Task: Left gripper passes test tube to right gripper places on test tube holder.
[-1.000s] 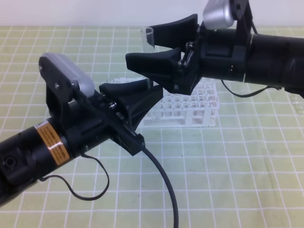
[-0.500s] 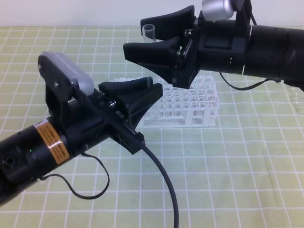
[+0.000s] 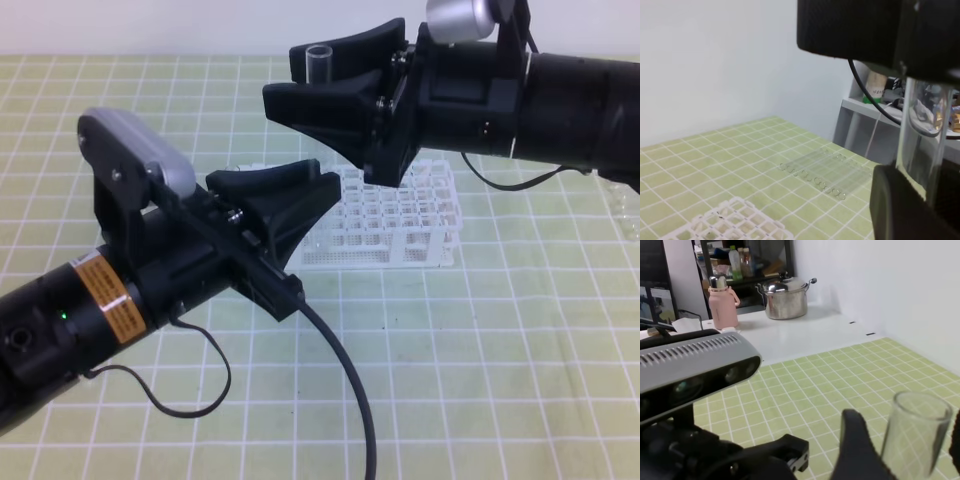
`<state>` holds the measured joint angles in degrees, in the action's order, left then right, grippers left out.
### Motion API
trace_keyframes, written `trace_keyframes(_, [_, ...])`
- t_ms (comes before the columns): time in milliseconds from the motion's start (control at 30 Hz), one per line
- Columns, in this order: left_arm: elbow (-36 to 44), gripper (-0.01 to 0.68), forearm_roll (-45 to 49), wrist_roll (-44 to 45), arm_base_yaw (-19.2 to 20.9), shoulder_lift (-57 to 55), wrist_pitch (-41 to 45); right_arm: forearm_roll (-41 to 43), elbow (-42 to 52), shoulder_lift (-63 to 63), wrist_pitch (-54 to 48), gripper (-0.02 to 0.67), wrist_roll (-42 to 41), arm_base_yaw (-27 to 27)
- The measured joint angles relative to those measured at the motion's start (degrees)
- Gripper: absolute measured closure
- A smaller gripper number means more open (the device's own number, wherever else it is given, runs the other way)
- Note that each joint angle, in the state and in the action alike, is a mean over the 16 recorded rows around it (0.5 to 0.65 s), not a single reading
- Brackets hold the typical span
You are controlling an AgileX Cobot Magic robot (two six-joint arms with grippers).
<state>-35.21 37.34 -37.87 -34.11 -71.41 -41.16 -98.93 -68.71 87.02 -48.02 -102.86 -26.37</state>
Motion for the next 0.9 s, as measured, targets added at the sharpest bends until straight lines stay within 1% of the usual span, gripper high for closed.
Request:
trace_keyframes(167, [0.00, 0.637, -0.06, 0.02, 0.00, -0.02, -0.03, -0.03, 0.00, 0.00, -0.27, 0.340, 0.05, 0.00])
trace_keyframes(233, [0.01, 0.650, -0.07, 0.06, 0.00, 0.02, -0.21, -0.07, 0.00, 0.00, -0.47, 0.371, 0.15, -0.01])
trace_keyframes(467, [0.01, 0.650, 0.17, 0.11, -0.04, 0.05, -0.37, -0.21, 0.00, 0.00, -1.26, 0.487, 0.59, -0.10])
trace_keyframes(600, [-0.01, 0.644, 0.40, 0.16, -0.05, 0.02, -0.33, -0.29, 0.00, 0.00, -1.65, 0.539, 0.84, -0.15])
trace_keyframes(700, [-0.01, 0.650, 0.72, 0.47, -0.06, 0.03, -0.47, -0.35, 0.00, 0.00, -1.86, 0.558, 1.01, -0.18])
trace_keyframes(767, [-0.01, 0.638, 0.83, 0.65, -0.07, 0.02, -0.28, -0.38, 0.00, 0.00, -1.89, 0.561, 1.06, -0.20])
trace_keyframes(900, [-0.03, 0.643, 1.01, 1.49, -0.06, 0.02, -0.23, -0.36, 0.00, 0.00, -1.59, 0.561, 1.11, -0.20])
